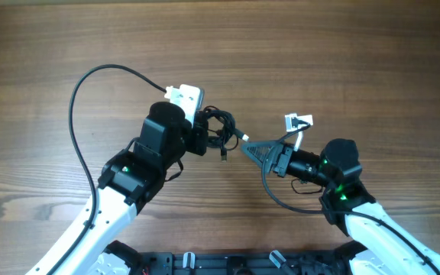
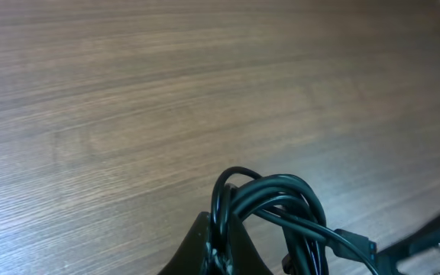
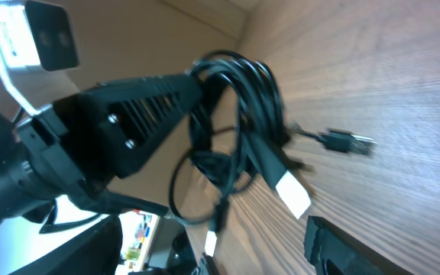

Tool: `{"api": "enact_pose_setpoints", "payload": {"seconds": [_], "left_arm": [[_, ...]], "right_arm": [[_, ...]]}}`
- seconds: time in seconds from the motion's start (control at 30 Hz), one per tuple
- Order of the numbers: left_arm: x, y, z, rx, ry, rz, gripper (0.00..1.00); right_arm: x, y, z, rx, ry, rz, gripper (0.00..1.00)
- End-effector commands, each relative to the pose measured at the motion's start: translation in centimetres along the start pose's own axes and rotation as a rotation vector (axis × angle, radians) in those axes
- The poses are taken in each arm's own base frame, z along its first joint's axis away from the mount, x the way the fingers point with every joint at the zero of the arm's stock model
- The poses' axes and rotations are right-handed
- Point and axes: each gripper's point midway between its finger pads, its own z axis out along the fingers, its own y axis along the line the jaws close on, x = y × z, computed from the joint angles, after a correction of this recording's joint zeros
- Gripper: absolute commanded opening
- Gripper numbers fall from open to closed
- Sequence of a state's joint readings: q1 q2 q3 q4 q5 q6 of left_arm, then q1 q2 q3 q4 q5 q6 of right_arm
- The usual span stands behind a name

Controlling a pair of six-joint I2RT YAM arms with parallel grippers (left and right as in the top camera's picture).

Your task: Untangle cables

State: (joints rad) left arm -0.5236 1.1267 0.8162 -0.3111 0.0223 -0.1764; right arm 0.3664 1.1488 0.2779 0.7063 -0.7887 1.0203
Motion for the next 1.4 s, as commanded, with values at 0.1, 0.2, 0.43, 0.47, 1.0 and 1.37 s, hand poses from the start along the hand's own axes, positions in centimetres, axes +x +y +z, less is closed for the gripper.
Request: {"api": "enact_pose_setpoints", "payload": {"seconds": [0.1,0.2,0.43,0.47,1.0,1.37], "left_arm": [[0.2,-1.6,-0.5,0.097,0.015,0.093,0.04],[0.7,-2.5,-0.7,0.173,0.036,0.116,0.04],[0.5,-3.0,-1.4,0.305,0.049,0.058,0.04],[0.5,-2.8,-1.4,0.301,0.048,0.054,0.04],[0.7,-3.3,-1.6,0.333,0.084,-0.088,0.04],[1.5,-3.1,-0.9,0.328,0.129,-0.159,0.04]], "right_arm": [[-1.5,0.5,0.4,0.010,-0.066,-0.231,0.80],[-1.6,0.5,0.4,0.012,-0.069,-0.242,0.75],[-1.0,-0.7,0.4,0.054,-0.044,-0.293,0.72],[-1.0,-0.8,0.4,0.058,-0.041,-0.301,0.71],[-0.6,-3.2,0.1,0.163,-0.027,-0.352,0.67],[-0.2,-3.1,0.2,0.149,-0.005,-0.356,0.96]]}}
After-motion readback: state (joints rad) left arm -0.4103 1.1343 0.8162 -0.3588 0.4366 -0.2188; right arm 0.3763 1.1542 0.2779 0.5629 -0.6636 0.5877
